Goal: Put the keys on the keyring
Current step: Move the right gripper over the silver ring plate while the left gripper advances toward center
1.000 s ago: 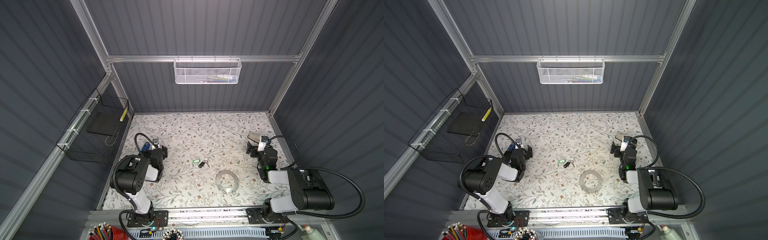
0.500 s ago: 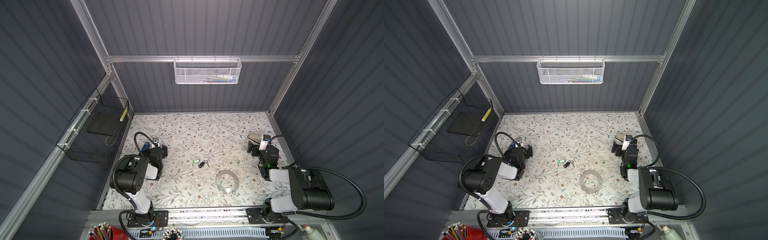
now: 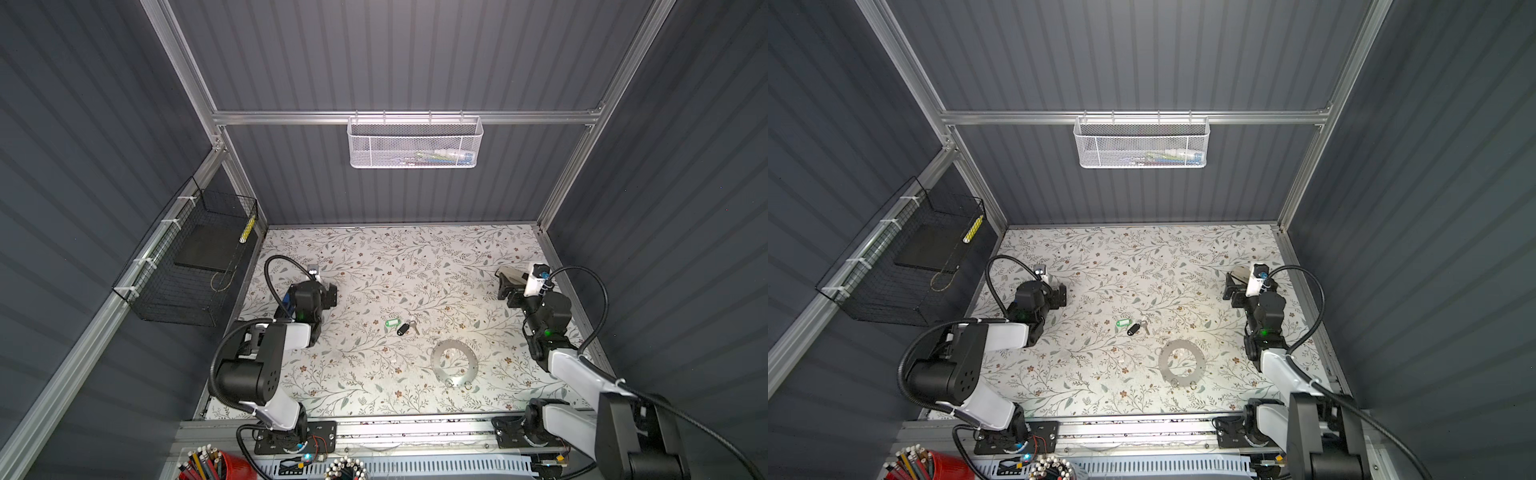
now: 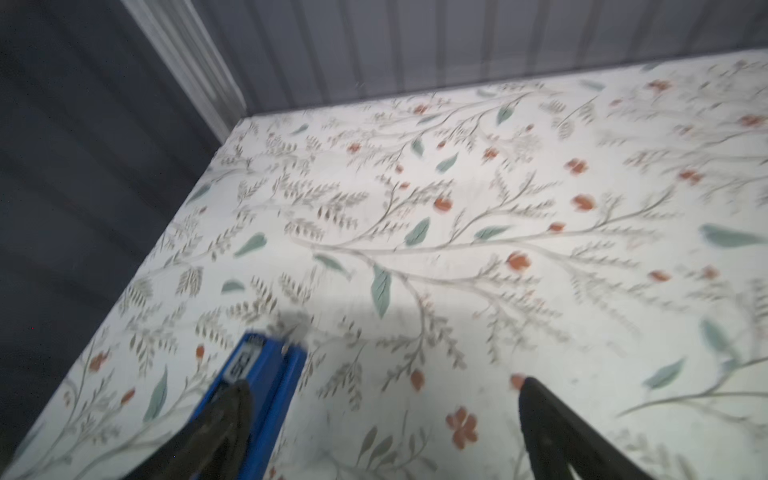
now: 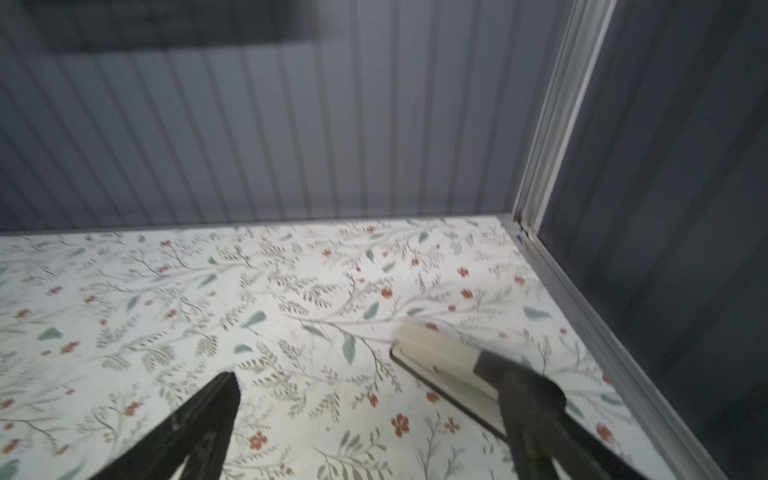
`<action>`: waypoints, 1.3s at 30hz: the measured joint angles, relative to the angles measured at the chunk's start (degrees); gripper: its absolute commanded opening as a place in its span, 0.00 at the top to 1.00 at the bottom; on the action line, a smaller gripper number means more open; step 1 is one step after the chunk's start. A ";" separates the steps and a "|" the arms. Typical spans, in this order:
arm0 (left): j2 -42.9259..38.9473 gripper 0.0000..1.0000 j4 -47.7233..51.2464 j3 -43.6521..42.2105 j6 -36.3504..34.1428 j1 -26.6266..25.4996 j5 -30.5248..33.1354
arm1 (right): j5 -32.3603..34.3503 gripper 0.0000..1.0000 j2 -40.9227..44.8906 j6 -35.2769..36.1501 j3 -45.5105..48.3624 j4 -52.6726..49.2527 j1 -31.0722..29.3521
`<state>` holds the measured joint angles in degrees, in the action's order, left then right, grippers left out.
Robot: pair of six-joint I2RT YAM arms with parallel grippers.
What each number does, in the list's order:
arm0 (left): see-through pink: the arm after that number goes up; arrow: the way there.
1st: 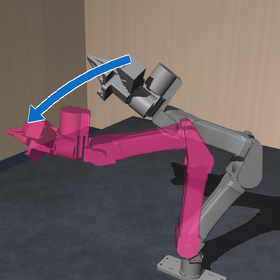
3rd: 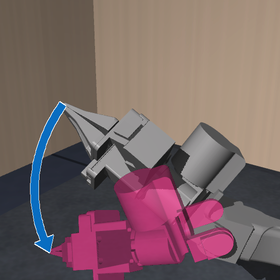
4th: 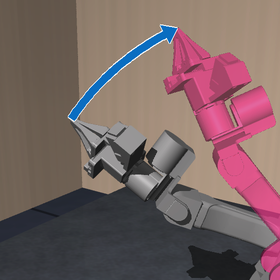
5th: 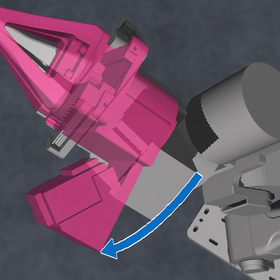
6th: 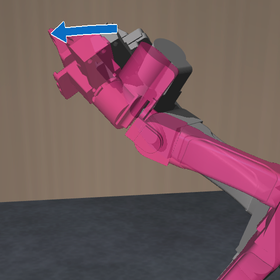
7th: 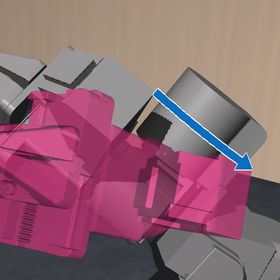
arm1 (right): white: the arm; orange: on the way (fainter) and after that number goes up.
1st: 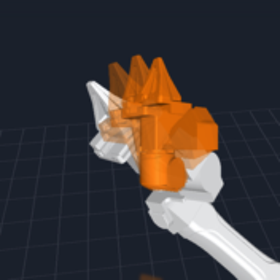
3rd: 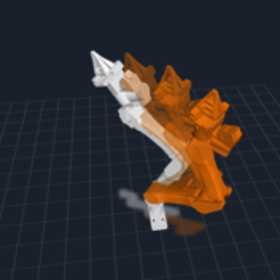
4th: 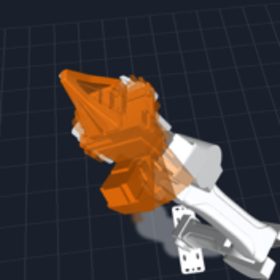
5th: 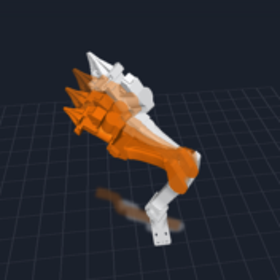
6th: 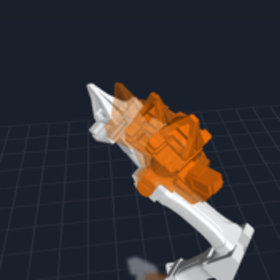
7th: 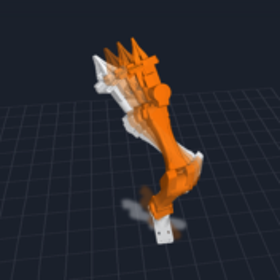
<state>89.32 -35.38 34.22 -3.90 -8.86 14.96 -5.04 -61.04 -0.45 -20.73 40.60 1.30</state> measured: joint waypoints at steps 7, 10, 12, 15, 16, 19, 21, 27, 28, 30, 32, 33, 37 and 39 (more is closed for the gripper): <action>-9.40 0.00 16.79 12.48 0.37 -1.70 -13.79 | -4.17 0.18 2.97 5.53 -13.53 -17.05 -8.70; -9.62 0.00 21.29 13.35 0.55 -3.76 -17.44 | -4.28 0.25 0.66 9.70 -17.49 -26.12 -14.25; -8.68 0.01 24.92 13.99 0.55 -5.05 -19.10 | -4.00 0.33 -1.64 12.96 -20.76 -33.55 -18.18; -7.26 0.03 28.65 14.95 0.74 -6.49 -20.74 | -3.80 0.49 -3.52 16.94 -24.35 -42.32 -23.50; -7.13 0.03 29.31 15.02 1.01 -6.67 -21.11 | -3.85 0.52 -4.11 18.01 -25.29 -44.57 -24.85; -7.06 0.07 30.45 15.02 1.90 -6.75 -22.32 | -3.76 0.59 -6.12 21.11 -26.77 -50.45 -28.11; -7.06 0.10 30.71 15.04 2.56 -6.75 -23.08 | -3.34 0.57 -8.22 22.99 -27.08 -54.62 -30.16; -7.06 0.15 32.04 15.45 3.54 -6.75 -23.82 | -4.66 0.47 -17.53 25.97 -30.36 -67.60 -34.97; -7.06 0.16 32.39 15.56 3.61 -6.75 -23.80 | -4.98 0.47 -18.99 25.35 -31.32 -69.13 -35.23; -7.06 0.17 32.85 15.65 3.76 -6.75 -23.74 | -5.92 0.48 -22.58 23.41 -34.25 -72.43 -35.32; -7.06 0.17 33.14 15.67 3.78 -6.75 -23.61 | -6.82 0.48 -25.49 21.55 -36.74 -74.18 -35.41; -7.06 0.17 33.24 15.67 3.80 -6.75 -23.56 | -7.17 0.49 -26.82 20.46 -37.75 -74.77 -35.50; -7.06 0.18 33.88 15.89 4.24 -6.75 -23.56 | -7.87 0.59 -29.51 18.14 -38.29 -76.17 -36.15; -7.06 0.19 34.18 16.20 4.59 -6.75 -23.58 | -7.80 0.62 -30.32 17.38 -38.27 -76.83 -36.28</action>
<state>82.26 -1.19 50.41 0.69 -15.62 -8.62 -12.84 -91.35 16.93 -59.00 -36.23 -34.98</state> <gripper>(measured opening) 0.819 0.401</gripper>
